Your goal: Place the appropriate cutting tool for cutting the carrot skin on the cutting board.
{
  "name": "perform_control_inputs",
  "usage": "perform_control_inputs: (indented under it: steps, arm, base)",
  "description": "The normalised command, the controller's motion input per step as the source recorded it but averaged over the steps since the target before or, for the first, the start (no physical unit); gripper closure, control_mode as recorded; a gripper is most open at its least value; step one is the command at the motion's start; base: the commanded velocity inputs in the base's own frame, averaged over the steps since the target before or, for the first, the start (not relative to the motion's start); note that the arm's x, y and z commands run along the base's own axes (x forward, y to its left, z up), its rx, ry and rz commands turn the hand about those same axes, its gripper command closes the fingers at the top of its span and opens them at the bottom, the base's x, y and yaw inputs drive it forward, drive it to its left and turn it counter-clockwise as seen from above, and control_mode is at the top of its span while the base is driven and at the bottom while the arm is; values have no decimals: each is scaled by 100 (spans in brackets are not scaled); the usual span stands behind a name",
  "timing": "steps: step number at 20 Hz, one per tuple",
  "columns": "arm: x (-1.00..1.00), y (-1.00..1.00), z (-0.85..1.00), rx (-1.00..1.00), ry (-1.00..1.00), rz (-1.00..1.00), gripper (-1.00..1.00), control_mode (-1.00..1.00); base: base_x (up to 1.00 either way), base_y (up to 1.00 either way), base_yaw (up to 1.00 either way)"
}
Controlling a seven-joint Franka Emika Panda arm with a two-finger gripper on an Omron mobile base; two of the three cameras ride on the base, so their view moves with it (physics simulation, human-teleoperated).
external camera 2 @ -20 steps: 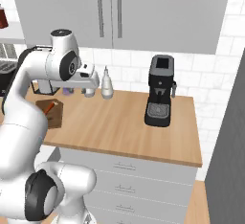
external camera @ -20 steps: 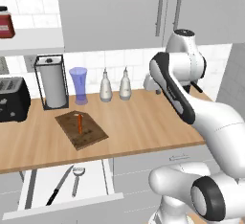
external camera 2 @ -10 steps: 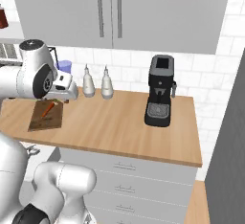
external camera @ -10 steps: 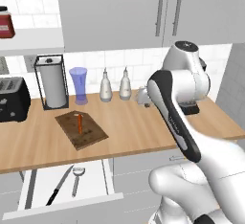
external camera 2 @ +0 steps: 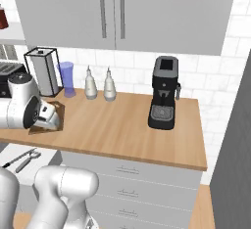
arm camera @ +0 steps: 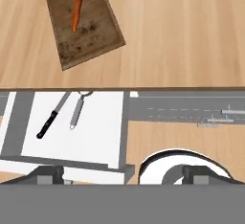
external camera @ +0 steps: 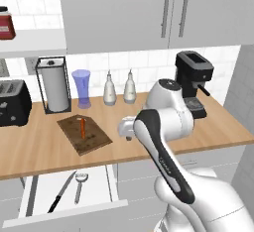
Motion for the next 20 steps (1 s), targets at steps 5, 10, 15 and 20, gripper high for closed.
perform_control_inputs:
  steps: [5, 10, 15, 20]
  arm:
    - [3, 12, -80, 22, 14, 8, -100, -100]
    - [0, 44, -54, 2, 25, 16, -100, -100]
    - [3, 71, -42, -10, 30, 14, -100, -100]
    - [5, 47, -37, -11, 26, 8, -100, -100]
  base:
    - [0, 0, 0]
    - [0, 0, 0]
    - [0, 0, 0]
    - [0, 0, 0]
